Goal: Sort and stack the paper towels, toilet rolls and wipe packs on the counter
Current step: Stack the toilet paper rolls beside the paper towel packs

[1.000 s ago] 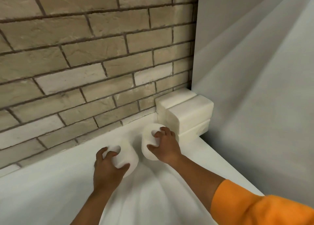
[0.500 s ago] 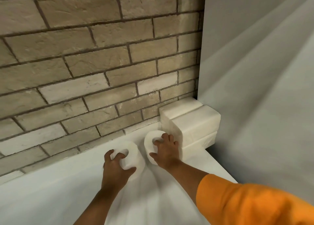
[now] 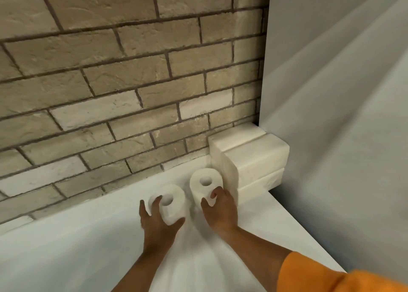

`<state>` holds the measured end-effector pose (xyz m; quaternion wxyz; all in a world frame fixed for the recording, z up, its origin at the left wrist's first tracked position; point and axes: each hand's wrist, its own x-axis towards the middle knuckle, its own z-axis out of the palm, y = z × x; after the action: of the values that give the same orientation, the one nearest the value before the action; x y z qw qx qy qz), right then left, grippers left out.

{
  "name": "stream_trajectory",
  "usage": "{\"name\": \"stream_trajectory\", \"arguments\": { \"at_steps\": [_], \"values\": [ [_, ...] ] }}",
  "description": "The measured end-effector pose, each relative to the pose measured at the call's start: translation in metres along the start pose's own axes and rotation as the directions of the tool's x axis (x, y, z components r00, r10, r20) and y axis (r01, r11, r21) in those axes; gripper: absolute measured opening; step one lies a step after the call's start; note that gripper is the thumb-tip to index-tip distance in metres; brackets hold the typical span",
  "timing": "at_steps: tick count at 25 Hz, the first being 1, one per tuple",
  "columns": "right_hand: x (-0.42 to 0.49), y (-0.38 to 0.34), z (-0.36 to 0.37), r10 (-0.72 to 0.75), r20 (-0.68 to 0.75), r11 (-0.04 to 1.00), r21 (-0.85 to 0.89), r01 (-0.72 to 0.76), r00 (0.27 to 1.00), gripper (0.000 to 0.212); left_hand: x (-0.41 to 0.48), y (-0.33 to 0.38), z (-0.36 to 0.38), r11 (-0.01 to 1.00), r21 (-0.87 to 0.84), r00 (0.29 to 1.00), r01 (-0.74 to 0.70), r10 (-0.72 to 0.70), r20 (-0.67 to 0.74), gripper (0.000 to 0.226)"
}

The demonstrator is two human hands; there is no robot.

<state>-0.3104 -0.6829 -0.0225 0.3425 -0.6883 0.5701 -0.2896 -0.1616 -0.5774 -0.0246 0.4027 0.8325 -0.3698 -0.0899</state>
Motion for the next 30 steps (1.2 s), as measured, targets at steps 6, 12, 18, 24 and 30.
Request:
{"name": "stream_trajectory", "arguments": {
  "at_steps": [6,12,18,24,30],
  "values": [
    [0.000,-0.010,0.013,0.480,0.244,0.611,0.596,-0.520,0.843,0.034,-0.016,0.029,0.009,0.253,-0.791,0.619,0.557,-0.761,0.192,0.076],
    [0.015,-0.017,0.010,0.456,0.305,0.541,0.650,-0.533,0.836,0.045,-0.003,0.031,0.006,0.130,-0.857,0.713,0.499,-0.624,0.320,0.057],
    [0.027,-0.023,-0.008,0.388,0.429,0.515,0.633,-0.578,0.816,0.041,0.009,0.040,0.011,0.153,-0.833,0.745,0.531,-0.552,0.374,0.055],
    [0.043,-0.024,-0.026,0.276,0.550,0.678,0.470,-0.566,0.788,0.069,0.027,0.051,0.010,0.245,-0.763,0.772,0.598,-0.432,0.466,0.055],
    [0.037,-0.021,-0.037,0.297,0.535,0.763,0.365,-0.533,0.791,0.069,0.026,0.049,0.002,0.265,-0.737,0.764,0.622,-0.410,0.498,0.032]
  ]
}}
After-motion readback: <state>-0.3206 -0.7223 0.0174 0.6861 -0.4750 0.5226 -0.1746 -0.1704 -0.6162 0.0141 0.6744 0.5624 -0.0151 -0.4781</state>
